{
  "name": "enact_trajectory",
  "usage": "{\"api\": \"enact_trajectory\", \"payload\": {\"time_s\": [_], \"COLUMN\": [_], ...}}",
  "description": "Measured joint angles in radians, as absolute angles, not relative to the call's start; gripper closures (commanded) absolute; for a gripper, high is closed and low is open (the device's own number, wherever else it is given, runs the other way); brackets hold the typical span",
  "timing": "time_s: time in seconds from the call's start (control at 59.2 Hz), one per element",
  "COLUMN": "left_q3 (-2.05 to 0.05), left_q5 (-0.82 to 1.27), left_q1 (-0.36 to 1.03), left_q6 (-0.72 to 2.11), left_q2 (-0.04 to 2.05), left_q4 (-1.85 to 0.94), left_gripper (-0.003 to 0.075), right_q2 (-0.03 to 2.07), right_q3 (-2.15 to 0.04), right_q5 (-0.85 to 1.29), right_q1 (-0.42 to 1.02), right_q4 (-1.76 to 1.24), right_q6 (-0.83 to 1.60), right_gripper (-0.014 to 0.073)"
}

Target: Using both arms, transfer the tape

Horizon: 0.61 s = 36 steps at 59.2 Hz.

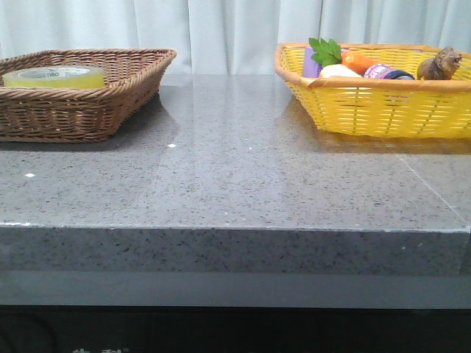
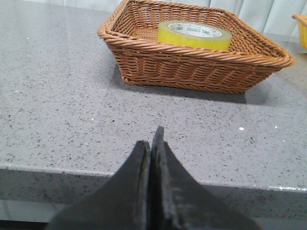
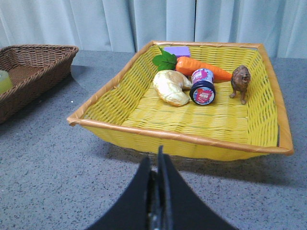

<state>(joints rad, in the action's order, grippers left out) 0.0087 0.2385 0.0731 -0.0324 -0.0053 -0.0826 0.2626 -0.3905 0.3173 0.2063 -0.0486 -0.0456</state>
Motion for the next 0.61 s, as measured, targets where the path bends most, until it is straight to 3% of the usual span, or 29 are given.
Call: {"api": "enact_trajectory", "payload": {"time_s": [0.355, 0.608], "left_q3": [0.009, 0.009], "left_q5": [0.235, 0.233], "left_q1": [0.073, 0.073], "left_q6": [-0.032, -0.032], "left_q2": [-0.005, -0.005], "left_q4": [-0.083, -0.083], "left_gripper": [0.0740, 0.0740], "right_q2": [0.260, 0.177], "right_q3": [-0.376, -0.180], "right_q5": [0.298, 0.071], "right_q1": [0.204, 0.102], "right_q4": [-0.049, -0.049], "right_q6": [-0.043, -0.028], "right_gripper": [0.0684, 0.0684]}}
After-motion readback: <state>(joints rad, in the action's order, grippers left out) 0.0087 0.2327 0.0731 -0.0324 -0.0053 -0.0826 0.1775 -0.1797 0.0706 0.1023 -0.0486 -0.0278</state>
